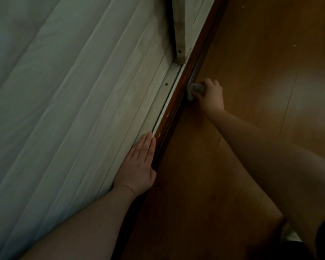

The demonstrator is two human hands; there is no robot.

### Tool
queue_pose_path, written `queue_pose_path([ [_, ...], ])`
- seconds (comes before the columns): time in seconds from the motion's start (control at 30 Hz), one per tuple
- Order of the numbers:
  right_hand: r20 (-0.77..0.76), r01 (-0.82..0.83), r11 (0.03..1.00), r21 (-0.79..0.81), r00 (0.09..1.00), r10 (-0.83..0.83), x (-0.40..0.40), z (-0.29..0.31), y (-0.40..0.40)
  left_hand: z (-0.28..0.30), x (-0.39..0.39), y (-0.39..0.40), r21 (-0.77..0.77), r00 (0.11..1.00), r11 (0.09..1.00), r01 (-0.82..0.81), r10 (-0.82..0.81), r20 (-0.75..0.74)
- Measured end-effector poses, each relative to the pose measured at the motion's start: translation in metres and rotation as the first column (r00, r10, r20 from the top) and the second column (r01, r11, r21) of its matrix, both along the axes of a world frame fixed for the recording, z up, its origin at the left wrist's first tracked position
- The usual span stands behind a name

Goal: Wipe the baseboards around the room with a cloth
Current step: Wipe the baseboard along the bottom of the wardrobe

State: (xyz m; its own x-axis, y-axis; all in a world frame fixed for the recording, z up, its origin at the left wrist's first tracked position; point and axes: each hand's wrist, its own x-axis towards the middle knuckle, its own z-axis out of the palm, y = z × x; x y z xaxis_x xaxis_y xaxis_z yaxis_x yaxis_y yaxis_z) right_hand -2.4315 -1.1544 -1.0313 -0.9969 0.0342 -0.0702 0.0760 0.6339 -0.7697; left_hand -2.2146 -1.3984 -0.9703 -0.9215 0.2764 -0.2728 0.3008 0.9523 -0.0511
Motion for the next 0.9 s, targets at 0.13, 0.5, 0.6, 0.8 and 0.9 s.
queue_pose_path([
  [0.13, -0.032, -0.063, 0.993, -0.1, 0.998, 0.06, 0.046, 0.0, -0.006, 0.0, 0.001, -0.001, 0.003, 1.0, 1.0, 0.001, -0.001, 0.009],
  [0.5, -0.213, -0.4, 0.916, 0.009, 0.895, 0.393, 0.197, -0.004, -0.063, -0.001, 0.001, 0.0, -0.019, 1.0, 1.0, -0.021, 0.021, 0.022],
  [0.6, -0.18, -0.397, 0.918, 0.005, 0.903, 0.391, 0.187, 0.003, -0.068, -0.001, 0.0, 0.0, -0.012, 0.999, 1.0, -0.024, 0.024, 0.021],
  [0.8, -0.086, -0.269, 0.961, -0.063, 0.961, 0.264, 0.129, 0.007, -0.051, 0.003, 0.0, 0.001, 0.005, 1.0, 1.0, -0.014, 0.014, 0.012],
  [0.9, -0.064, -0.221, 0.973, -0.07, 0.974, 0.217, 0.081, 0.013, -0.036, 0.002, 0.0, 0.0, -0.005, 1.0, 1.0, -0.001, 0.001, 0.007],
])
